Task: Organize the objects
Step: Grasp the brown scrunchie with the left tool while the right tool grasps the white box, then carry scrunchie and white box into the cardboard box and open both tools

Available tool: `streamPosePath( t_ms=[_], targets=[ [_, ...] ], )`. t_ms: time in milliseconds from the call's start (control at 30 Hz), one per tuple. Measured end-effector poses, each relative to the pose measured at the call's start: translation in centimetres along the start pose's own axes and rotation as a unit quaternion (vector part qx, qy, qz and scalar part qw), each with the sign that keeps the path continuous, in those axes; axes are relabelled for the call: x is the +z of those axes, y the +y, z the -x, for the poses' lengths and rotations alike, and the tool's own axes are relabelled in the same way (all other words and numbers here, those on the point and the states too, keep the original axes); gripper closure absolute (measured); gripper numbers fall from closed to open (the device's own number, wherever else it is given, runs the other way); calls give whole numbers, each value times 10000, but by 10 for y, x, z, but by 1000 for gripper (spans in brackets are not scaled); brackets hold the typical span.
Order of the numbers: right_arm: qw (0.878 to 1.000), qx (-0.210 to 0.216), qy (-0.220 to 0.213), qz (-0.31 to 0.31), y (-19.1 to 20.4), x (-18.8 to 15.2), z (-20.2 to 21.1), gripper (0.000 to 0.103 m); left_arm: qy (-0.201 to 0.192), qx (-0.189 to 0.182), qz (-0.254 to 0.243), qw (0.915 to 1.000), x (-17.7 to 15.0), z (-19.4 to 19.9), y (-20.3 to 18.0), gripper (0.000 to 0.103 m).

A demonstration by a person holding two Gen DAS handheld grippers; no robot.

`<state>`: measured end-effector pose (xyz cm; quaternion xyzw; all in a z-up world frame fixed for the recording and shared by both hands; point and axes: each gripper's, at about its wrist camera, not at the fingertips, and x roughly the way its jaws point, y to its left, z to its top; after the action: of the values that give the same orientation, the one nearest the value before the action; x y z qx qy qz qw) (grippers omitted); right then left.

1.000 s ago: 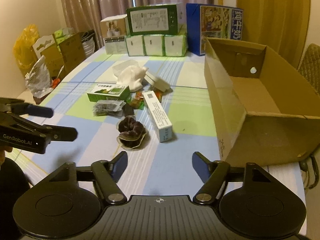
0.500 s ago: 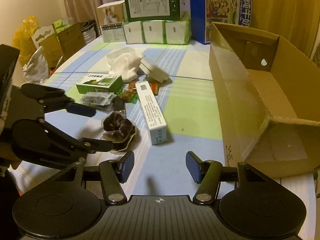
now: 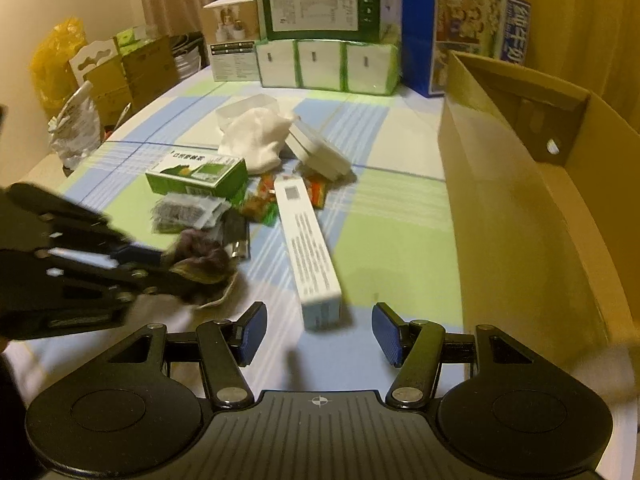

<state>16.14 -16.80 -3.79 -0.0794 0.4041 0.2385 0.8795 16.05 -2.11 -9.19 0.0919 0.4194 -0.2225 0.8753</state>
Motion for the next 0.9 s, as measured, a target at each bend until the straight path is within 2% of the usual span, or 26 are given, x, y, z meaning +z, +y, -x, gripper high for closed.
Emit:
streamPosePath(
  t_ms=[67, 167, 200, 233, 267, 300, 400, 433, 533, 633, 767, 833, 900],
  targets=[
    [9999, -20, 11, 144, 3, 10, -12, 47, 55, 157, 283, 9995, -1, 5, 7, 93],
    [9994, 15, 177, 297, 6, 21, -36, 48, 154, 251, 478, 9984, -3, 5, 11, 93],
    [9992, 40, 254, 308, 7, 23, -43, 51, 197, 263, 491, 9983, -3, 5, 11, 93],
    [9989, 34, 327, 327, 7, 24, -49, 57, 209, 279, 483, 9982, -4, 4, 11, 93],
    [9986, 24, 393, 338, 7, 24, -52, 79, 227, 299, 454, 9983, -4, 4, 10, 93],
    [9986, 21, 421, 317, 8, 23, -51, 80, 229, 317, 404, 9984, -4, 4, 8, 93],
    [9985, -90, 445, 306, 12, 13, -41, 80, 160, 447, 265, 9985, -6, 3, 4, 82],
    [9986, -117, 454, 241, 12, 8, -36, 80, 125, 495, 225, 9984, -7, 3, 3, 71],
    [9987, -135, 485, 96, 14, -8, -22, 80, 122, 559, 177, 9982, -7, 0, 3, 61],
    [9984, -116, 556, 42, 14, -14, -18, 79, 169, 523, 105, 9984, -6, -6, 3, 61],
    [9988, -67, 487, 88, 14, -12, -23, 69, 272, 481, 99, 9984, -6, -14, 4, 64],
    [9988, -62, 446, 168, 15, -8, -27, 65, 283, 440, 223, 9984, -7, -14, 6, 78],
    [9989, -52, 410, 217, 16, -4, -30, 65, 303, 483, 290, 9980, -7, -11, 7, 86]
  ],
)
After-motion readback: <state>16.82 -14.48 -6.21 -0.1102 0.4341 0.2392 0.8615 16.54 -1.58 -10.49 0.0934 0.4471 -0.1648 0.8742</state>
